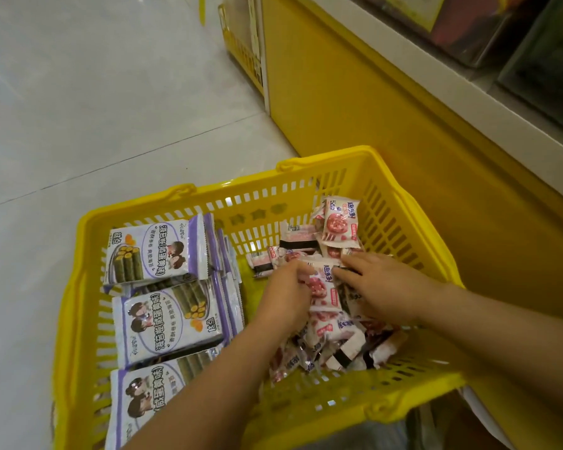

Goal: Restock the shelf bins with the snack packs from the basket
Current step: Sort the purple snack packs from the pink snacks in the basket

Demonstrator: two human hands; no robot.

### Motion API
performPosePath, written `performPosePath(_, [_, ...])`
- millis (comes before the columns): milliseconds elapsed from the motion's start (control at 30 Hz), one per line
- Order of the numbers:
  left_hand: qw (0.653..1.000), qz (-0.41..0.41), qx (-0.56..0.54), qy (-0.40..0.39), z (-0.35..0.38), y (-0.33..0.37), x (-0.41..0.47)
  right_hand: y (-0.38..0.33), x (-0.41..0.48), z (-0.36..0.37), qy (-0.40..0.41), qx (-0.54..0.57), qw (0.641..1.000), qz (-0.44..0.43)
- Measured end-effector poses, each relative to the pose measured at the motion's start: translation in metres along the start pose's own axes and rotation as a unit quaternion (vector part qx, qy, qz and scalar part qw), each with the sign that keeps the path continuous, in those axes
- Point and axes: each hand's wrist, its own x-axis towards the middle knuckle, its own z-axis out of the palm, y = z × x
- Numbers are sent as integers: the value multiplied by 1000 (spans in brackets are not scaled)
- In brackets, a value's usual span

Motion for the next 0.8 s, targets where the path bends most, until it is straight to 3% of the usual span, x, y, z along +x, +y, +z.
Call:
performPosePath(100, [983, -65, 150, -88, -7, -19, 5, 2, 6, 12, -6, -20, 1000, -1])
performPosePath(267, [907, -125, 318, -248, 7, -42, 1, 7, 5, 20, 15, -9, 1000, -13])
performPosePath(467, [893, -112, 363, -241, 13, -44, -4, 8, 4, 16, 17, 4, 1000, -18])
performPosePath(667, [901, -87, 350, -239, 0, -33, -7, 9, 3, 14, 10, 7, 1000, -16])
performPosePath(800, [871, -32, 425, -245, -12, -14, -12, 8, 3, 14, 9, 9, 1000, -12])
